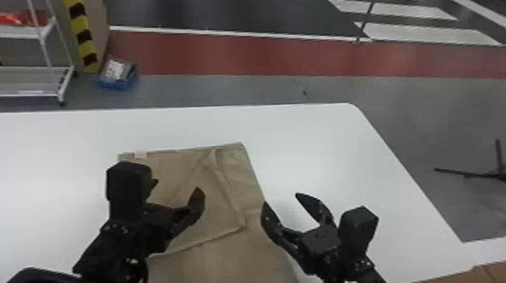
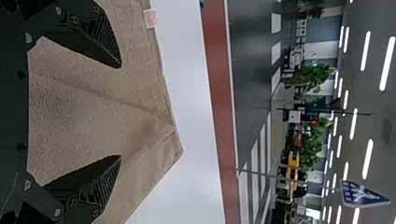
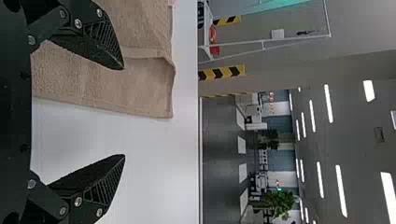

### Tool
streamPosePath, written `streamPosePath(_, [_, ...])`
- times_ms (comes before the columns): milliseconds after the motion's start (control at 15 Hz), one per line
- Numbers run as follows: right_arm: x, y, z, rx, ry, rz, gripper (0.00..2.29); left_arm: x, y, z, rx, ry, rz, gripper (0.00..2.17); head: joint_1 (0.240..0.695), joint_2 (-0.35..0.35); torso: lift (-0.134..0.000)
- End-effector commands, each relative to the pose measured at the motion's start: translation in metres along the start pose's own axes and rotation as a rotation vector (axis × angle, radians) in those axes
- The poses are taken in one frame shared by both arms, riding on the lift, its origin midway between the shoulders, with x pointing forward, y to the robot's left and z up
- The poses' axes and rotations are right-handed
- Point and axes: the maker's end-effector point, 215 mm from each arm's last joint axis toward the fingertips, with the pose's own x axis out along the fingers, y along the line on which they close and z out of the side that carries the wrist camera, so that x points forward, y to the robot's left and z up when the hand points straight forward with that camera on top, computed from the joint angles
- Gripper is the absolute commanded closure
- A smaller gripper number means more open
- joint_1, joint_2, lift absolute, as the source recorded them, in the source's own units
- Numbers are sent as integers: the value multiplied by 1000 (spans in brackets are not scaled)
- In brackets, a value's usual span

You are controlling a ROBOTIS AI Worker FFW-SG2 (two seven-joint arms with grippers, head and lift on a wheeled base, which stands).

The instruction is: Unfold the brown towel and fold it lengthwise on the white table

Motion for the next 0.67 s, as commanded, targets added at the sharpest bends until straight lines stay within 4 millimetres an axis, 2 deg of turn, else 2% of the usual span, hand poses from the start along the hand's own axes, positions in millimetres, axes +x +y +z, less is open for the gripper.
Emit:
streamPosePath(0, [2,26,-15,-3,28,58,383,-1,14,5,-23,-34,25,36,695,-176,-123])
streamPosePath(67, [2,38,-21,-4,39,89,407,-1,13,4,-23,-39,23,36,695,-134,-123])
streamPosePath(267, [-1,61,-34,-81,79,157,407,5,5,4,-21,-55,4,36,695,-99,-123])
streamPosePath(600, [2,65,-44,-134,102,145,505,9,3,1,-20,-49,-5,36,695,-80,-123])
